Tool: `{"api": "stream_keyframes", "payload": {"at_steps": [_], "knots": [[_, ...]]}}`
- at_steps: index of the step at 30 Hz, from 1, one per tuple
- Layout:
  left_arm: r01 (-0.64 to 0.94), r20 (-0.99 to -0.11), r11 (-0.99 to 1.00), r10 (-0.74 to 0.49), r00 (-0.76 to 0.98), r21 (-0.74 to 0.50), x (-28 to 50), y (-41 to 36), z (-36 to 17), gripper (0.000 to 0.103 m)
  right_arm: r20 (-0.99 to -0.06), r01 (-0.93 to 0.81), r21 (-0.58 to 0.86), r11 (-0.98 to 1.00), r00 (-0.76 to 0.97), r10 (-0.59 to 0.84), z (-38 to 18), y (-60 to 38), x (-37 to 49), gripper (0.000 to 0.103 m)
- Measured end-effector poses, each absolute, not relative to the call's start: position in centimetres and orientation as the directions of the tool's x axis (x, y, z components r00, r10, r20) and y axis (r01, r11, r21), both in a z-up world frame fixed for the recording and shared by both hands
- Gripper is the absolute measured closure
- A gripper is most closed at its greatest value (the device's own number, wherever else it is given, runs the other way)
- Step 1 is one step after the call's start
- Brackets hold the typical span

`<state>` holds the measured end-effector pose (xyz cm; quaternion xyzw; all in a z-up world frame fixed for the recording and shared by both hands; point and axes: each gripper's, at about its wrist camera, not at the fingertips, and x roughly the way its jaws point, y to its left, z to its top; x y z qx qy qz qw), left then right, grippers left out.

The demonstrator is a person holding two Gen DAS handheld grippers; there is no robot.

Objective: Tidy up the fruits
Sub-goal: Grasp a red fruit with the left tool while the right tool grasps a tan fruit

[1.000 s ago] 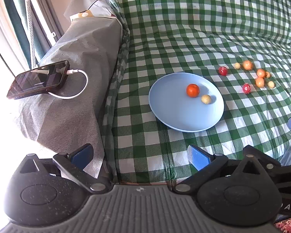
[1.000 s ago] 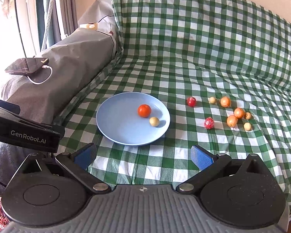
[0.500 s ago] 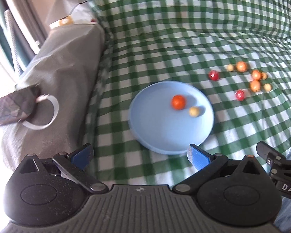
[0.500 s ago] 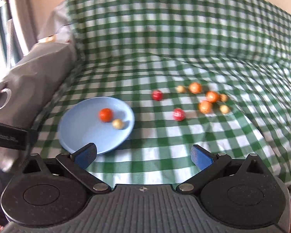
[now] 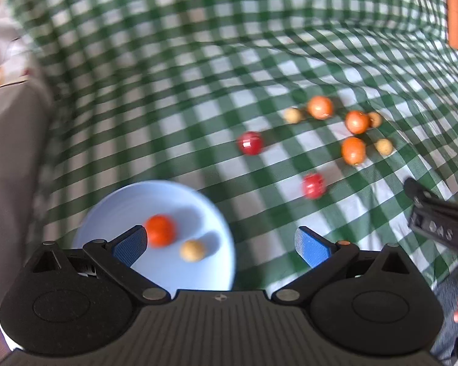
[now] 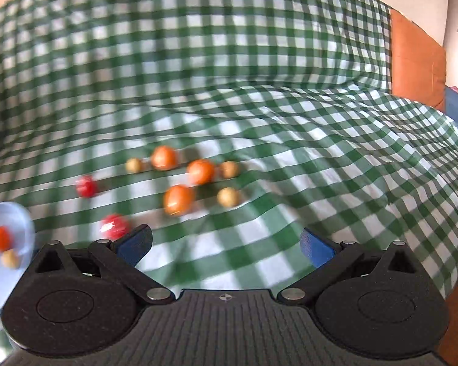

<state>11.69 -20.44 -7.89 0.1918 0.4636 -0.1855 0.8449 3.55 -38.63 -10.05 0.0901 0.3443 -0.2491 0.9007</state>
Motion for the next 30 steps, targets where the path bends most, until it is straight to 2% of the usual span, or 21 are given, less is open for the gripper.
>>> {"api": "stream_keyframes", "payload": {"at_steps": [9, 13, 16, 21, 23, 25, 26, 30], "knots": [[0.566, -0.868, 0.808, -0.156, 0.471, 0.162, 16.0, -28.6, -14.8, 0.000, -0.674, 0.507, -0.037, 0.861, 0.624, -0.396, -16.4, -45.4, 10.2, 0.001], [0.618, -0.880, 0.781, -0.227, 0.418, 0.092, 17.1, -30.0, -16.8, 0.000, -0.654, 0.447, -0.043, 0.894, 0.664, -0.363, -18.3, -46.0, 11.7, 0.001], [0.643, -0.904, 0.759, -0.198, 0.379, 0.104, 17.1, -31.0, -18.2, 0.000, -0.645, 0.392, -0.085, 0.916, 0.679, -0.351, -19.1, -45.0, 12.1, 0.002], [0.633, -0.892, 0.766, -0.203, 0.403, 0.111, 16.5, -30.7, -18.9, 0.000, -0.645, 0.389, -0.031, 0.921, 0.696, -0.315, -19.3, -45.6, 11.9, 0.002], [0.631, -0.896, 0.768, -0.202, 0.397, 0.106, 16.6, -30.6, -18.9, 0.000, -0.637, 0.393, -0.048, 0.918, 0.696, -0.331, -19.3, -45.4, 11.9, 0.007], [0.628, -0.887, 0.770, -0.209, 0.412, 0.110, 16.5, -30.5, -18.6, 0.000, -0.615, 0.388, -0.075, 0.919, 0.707, -0.348, -19.1, -45.2, 11.9, 0.021], [0.628, -0.877, 0.770, -0.221, 0.427, 0.112, 16.3, -30.3, -18.1, 0.000, -0.603, 0.380, -0.100, 0.920, 0.712, -0.359, -19.0, -44.9, 11.8, 0.022], [0.643, -0.855, 0.757, -0.255, 0.451, 0.114, 15.9, -30.2, -17.1, 0.001, -0.596, 0.345, -0.109, 0.932, 0.728, -0.339, -18.9, -44.3, 11.5, 0.039]]}}
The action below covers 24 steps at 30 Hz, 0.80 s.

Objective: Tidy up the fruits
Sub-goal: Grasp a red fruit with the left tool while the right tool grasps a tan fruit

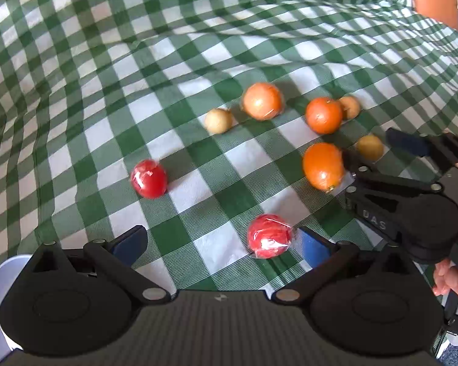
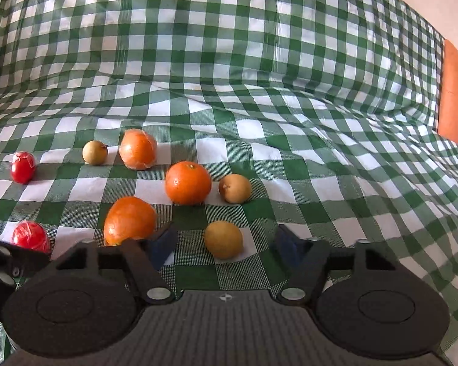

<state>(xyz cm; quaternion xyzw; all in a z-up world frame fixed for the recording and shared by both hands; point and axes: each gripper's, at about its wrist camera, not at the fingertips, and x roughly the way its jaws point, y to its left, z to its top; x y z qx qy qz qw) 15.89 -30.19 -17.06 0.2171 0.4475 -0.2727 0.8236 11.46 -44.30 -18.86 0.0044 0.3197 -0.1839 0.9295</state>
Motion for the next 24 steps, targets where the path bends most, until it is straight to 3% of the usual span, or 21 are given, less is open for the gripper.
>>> {"api": "stream_keyframes", "payload": {"at_steps": [1, 2, 3, 4, 6, 17, 24], "knots": [[0.650, -0.855, 0.752, -0.265, 0.445, 0.105, 15.8, -30.3, -17.1, 0.011, -0.600, 0.341, -0.101, 0.934, 0.729, -0.331, -18.8, -44.1, 11.4, 0.040], [0.663, -0.858, 0.743, -0.281, 0.431, 0.090, 15.7, -30.4, -17.1, 0.038, -0.604, 0.344, -0.084, 0.935, 0.729, -0.322, -18.9, -44.4, 11.4, 0.042], [0.682, -0.869, 0.728, -0.290, 0.401, 0.072, 15.7, -30.6, -17.2, 0.057, -0.607, 0.345, -0.064, 0.936, 0.731, -0.311, -18.9, -44.6, 11.5, 0.049], [0.698, -0.877, 0.714, -0.304, 0.373, 0.050, 15.7, -30.8, -17.3, 0.071, -0.609, 0.349, -0.046, 0.936, 0.733, -0.303, -18.9, -44.8, 11.5, 0.064], [0.701, -0.871, 0.711, -0.316, 0.376, 0.045, 15.4, -30.9, -16.8, 0.072, -0.608, 0.372, -0.045, 0.927, 0.726, -0.321, -18.8, -45.2, 11.5, 0.076], [0.650, -0.835, 0.759, -0.337, 0.435, 0.033, 12.5, -25.8, -9.8, 0.072, -0.476, 0.559, -0.090, 0.824, 0.703, -0.529, -16.2, -46.3, 8.7, 0.076], [0.577, -0.809, 0.812, -0.282, 0.516, 0.085, 8.0, -17.9, -4.2, 0.072, -0.425, 0.488, -0.037, 0.872, 0.782, -0.455, -9.7, -42.2, 4.1, 0.076]]}}
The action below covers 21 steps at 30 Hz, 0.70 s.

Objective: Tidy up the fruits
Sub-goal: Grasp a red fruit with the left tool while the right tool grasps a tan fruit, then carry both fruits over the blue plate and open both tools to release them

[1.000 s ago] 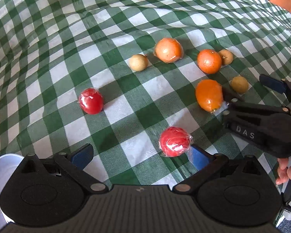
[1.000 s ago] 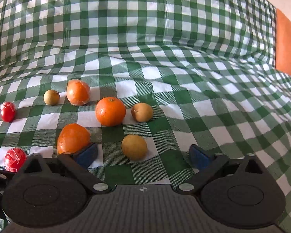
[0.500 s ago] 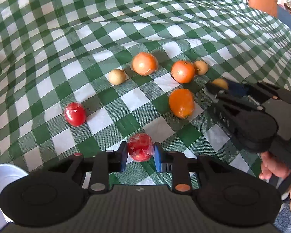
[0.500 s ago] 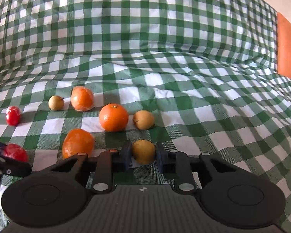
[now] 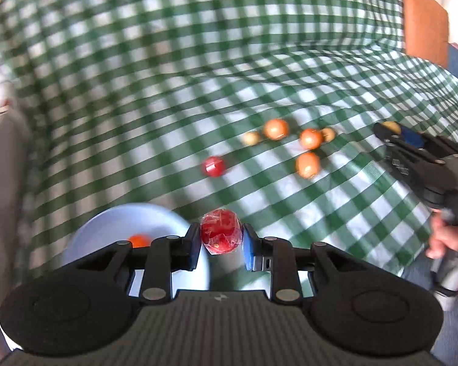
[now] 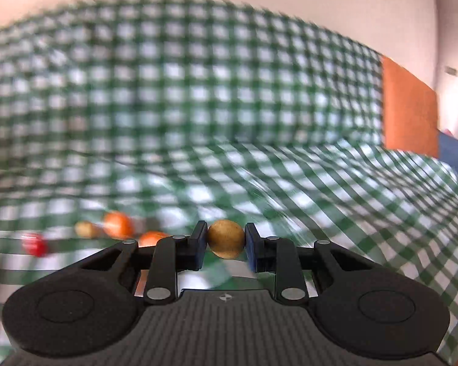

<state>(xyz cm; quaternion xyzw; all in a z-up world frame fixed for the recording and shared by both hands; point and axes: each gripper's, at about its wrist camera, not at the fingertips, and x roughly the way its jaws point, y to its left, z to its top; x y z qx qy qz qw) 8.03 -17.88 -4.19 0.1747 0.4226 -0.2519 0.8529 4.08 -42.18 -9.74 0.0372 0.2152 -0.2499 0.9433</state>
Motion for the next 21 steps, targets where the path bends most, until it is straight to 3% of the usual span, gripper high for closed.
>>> {"api": "stream_keyframes", "payload": {"at_steps": [12, 21], "knots": [[0.414, -0.788, 0.901, -0.160, 0.595, 0.130, 1.3, -5.2, -0.2, 0.072, -0.464, 0.052, 0.175, 0.983, 0.885, 0.035, -1.0, -26.4, -3.6, 0.075], [0.361, -0.758, 0.928, -0.174, 0.629, 0.087, -2.2, 0.0, 0.8, 0.072, -0.479, -0.132, 0.088, 0.987, 0.863, 0.159, 1.0, -17.4, -6.2, 0.075]]}}
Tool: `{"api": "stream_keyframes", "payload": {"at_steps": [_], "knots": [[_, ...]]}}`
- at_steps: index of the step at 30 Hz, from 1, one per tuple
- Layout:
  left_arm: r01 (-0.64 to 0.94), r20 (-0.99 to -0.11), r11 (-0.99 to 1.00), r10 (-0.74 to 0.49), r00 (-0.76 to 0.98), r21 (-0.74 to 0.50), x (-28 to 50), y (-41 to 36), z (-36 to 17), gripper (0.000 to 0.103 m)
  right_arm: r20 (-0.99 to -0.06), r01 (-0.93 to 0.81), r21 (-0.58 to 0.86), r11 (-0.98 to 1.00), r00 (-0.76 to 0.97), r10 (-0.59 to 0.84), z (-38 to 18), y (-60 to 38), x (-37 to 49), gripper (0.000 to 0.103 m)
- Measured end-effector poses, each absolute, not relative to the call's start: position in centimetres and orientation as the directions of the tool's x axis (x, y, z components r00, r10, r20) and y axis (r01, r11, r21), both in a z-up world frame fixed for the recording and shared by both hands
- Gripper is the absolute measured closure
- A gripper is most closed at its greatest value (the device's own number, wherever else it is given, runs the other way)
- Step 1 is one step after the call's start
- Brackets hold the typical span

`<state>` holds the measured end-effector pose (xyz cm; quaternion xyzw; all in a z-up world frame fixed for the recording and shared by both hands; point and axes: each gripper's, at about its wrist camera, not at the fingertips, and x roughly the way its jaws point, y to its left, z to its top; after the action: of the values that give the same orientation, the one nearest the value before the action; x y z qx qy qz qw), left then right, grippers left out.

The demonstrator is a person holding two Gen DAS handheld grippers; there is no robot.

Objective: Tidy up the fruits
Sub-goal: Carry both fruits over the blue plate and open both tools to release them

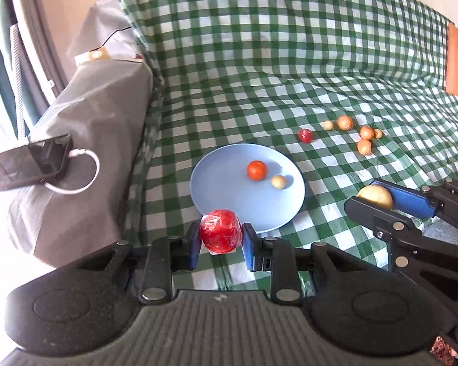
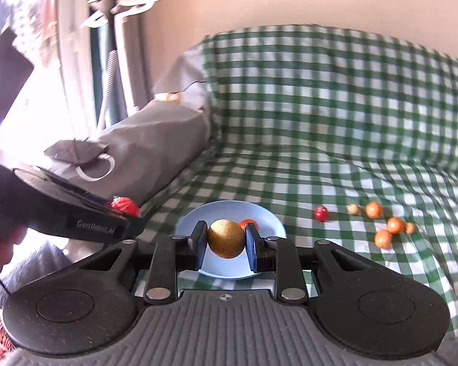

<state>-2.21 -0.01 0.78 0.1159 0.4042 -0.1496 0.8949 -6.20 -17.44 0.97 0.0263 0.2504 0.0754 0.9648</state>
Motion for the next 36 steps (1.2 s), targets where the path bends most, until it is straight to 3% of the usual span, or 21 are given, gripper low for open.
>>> {"api": "stream_keyframes", "payload": {"at_steps": [11, 36], "knots": [[0.343, -0.740, 0.938, -0.202, 0.641, 0.041, -2.7, 1.6, 1.2, 0.072, -0.475, -0.166, 0.001, 0.986, 0.868, 0.147, 2.0, -14.7, -7.4, 0.075], [0.319, -0.765, 0.947, -0.174, 0.620, 0.043, 0.2, 0.9, -0.1, 0.072, -0.521, -0.155, 0.031, 0.987, 0.840, 0.148, 0.6, -16.1, -5.7, 0.075]]}}
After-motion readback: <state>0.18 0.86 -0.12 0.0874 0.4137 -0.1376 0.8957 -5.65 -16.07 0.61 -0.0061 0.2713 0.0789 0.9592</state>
